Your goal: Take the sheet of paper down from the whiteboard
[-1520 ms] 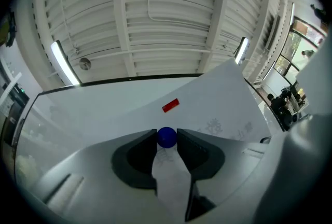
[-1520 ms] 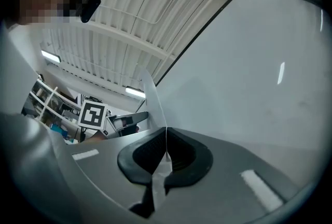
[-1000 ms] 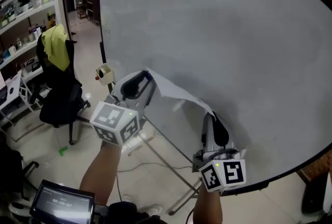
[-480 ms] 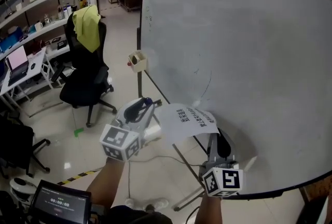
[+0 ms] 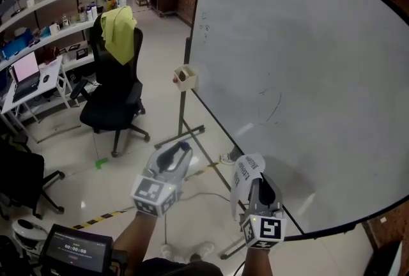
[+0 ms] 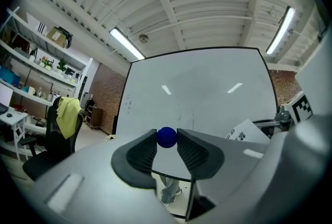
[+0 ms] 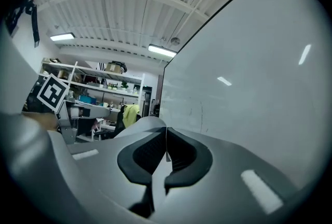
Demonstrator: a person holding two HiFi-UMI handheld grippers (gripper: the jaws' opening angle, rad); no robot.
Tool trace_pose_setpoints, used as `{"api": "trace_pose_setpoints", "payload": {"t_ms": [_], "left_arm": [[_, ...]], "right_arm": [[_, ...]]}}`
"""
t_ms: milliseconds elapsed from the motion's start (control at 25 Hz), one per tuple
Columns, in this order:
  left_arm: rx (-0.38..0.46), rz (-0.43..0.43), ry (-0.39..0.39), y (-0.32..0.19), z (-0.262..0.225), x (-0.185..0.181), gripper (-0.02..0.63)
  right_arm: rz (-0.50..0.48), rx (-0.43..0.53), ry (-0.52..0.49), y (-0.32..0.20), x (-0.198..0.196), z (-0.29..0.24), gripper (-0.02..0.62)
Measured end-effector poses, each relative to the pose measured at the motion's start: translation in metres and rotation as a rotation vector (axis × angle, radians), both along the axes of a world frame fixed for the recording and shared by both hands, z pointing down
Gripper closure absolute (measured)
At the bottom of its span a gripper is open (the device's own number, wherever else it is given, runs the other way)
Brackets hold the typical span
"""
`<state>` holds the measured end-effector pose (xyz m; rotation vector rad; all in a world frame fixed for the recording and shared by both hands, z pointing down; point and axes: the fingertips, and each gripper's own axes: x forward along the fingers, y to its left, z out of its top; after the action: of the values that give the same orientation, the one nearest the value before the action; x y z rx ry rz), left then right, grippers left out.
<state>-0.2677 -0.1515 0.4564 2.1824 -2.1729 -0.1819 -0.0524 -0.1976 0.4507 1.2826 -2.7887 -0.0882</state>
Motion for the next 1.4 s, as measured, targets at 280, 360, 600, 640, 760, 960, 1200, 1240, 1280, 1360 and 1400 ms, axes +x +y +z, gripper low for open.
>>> {"api": "trace_pose_setpoints", "payload": {"t_ms": [280, 360, 600, 640, 760, 960, 1200, 1240, 1280, 1360, 1400], "left_arm": [[-0.031, -0.006, -0.021, 0.054, 0.027, 0.054, 0.483], [-0.047, -0.028, -0.045, 0.063, 0.037, 0.06, 0.483], [-0.101, -0.143, -0.091, 0.065, 0.049, 0.038, 0.483], [-0.11, -0.157, -0.108, 0.067, 0.047, 0.043, 0.483], [-0.124, -0.177, -0.134, 0.069, 0.04, 0.073, 0.483], [-0.103, -0.189, -0.151, 0.072, 0.028, 0.105, 0.483], [-0.08, -0.202, -0.132, 0.077, 0.021, 0.107, 0.483], [-0.08, -0.202, -0.13, 0.077, 0.02, 0.107, 0.482], [-0.079, -0.202, -0.129, 0.077, 0.018, 0.107, 0.483], [-0.076, -0.201, -0.127, 0.079, 0.016, 0.108, 0.482], [-0.074, -0.201, -0.127, 0.08, 0.015, 0.109, 0.483]], "right_arm": [[0.019, -0.014, 0.007, 0.044, 0.034, 0.018, 0.581], [-0.002, -0.022, -0.009, 0.051, 0.034, 0.024, 0.581], [-0.085, -0.032, -0.047, 0.06, 0.0, 0.029, 0.581], [-0.096, -0.036, -0.044, 0.063, 0.002, 0.031, 0.581], [-0.122, -0.036, -0.027, 0.065, 0.022, 0.028, 0.581], [-0.131, -0.02, -0.024, 0.069, 0.051, 0.025, 0.581], [-0.136, 0.001, -0.022, 0.072, 0.052, 0.019, 0.583], [-0.133, 0.003, -0.027, 0.072, 0.052, 0.017, 0.583], [-0.13, 0.005, -0.031, 0.072, 0.053, 0.014, 0.583], [-0.127, 0.003, -0.035, 0.074, 0.053, 0.012, 0.583], [-0.126, 0.004, -0.037, 0.075, 0.053, 0.012, 0.583]]}}
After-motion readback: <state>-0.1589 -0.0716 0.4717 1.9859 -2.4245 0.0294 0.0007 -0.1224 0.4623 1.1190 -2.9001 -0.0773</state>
